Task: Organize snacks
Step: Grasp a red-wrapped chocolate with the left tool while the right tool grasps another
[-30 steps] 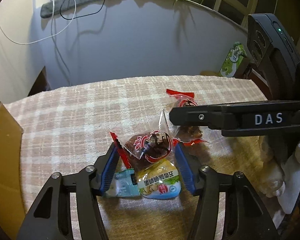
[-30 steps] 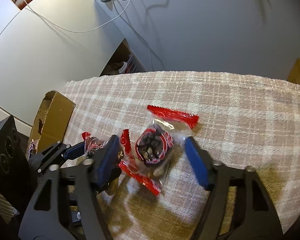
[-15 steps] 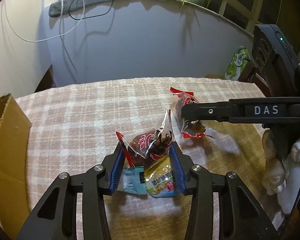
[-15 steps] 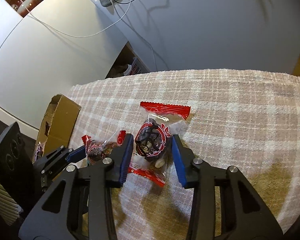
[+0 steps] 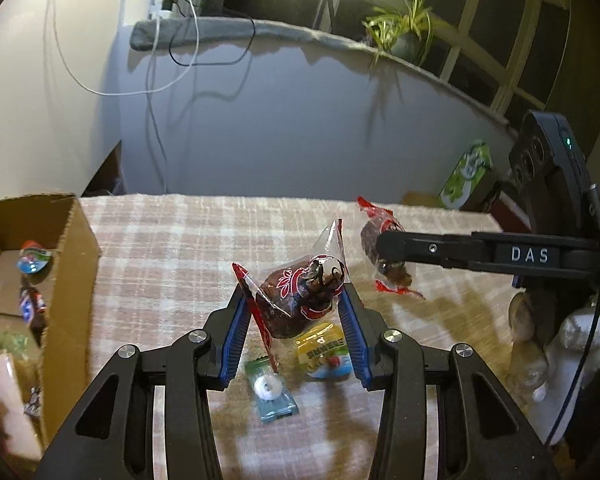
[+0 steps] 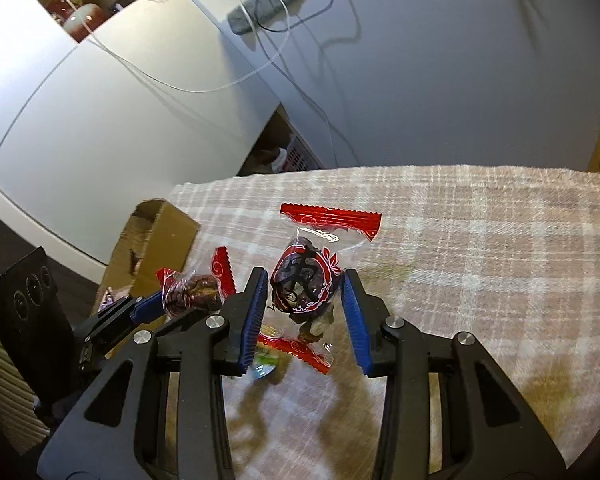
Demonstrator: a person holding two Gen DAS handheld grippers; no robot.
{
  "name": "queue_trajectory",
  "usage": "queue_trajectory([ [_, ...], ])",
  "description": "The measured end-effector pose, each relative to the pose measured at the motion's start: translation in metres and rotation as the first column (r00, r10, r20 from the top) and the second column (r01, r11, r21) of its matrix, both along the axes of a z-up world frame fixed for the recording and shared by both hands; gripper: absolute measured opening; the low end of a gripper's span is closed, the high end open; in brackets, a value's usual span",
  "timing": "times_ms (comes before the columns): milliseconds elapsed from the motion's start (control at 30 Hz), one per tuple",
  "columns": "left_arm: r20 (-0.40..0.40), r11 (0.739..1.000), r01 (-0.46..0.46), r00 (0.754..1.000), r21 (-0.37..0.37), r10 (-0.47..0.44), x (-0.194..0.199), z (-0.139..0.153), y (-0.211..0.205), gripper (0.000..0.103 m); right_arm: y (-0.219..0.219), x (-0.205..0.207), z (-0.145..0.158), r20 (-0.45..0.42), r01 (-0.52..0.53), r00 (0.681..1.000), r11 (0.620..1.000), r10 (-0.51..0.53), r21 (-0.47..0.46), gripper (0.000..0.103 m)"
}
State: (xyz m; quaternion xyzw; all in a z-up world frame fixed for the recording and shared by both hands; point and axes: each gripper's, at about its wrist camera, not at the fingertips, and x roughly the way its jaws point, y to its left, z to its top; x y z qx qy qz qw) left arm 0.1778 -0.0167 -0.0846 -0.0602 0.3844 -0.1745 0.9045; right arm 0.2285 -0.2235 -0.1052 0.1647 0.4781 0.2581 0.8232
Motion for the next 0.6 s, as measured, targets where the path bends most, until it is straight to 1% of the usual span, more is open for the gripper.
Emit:
queue_trajectory([
  [200, 0.022, 0.999, -0.021, 1.0, -0.032, 0.021, -0.013, 0.017, 0.013, 0.043, 0.002, -0.017, 0.022, 0.034, -0.009, 0.999, 1.0, 0.009, 0.019, 0.04],
  [400, 0.063, 0.999, -0.042, 0.997, -0.022, 0.043, -0.031, 0.034, 0.027, 0.043, 0.007, -0.032, 0.043, 0.071, -0.026, 0.997, 0.999, 0.024, 0.031, 0.04],
  [600, 0.089, 0.996, -0.082, 0.993, -0.021, 0.084, -0.046, 0.047, 0.048, 0.043, 0.029, -0.043, 0.063, 0.109, -0.063, 0.992, 0.998, 0.06, 0.022, 0.04],
])
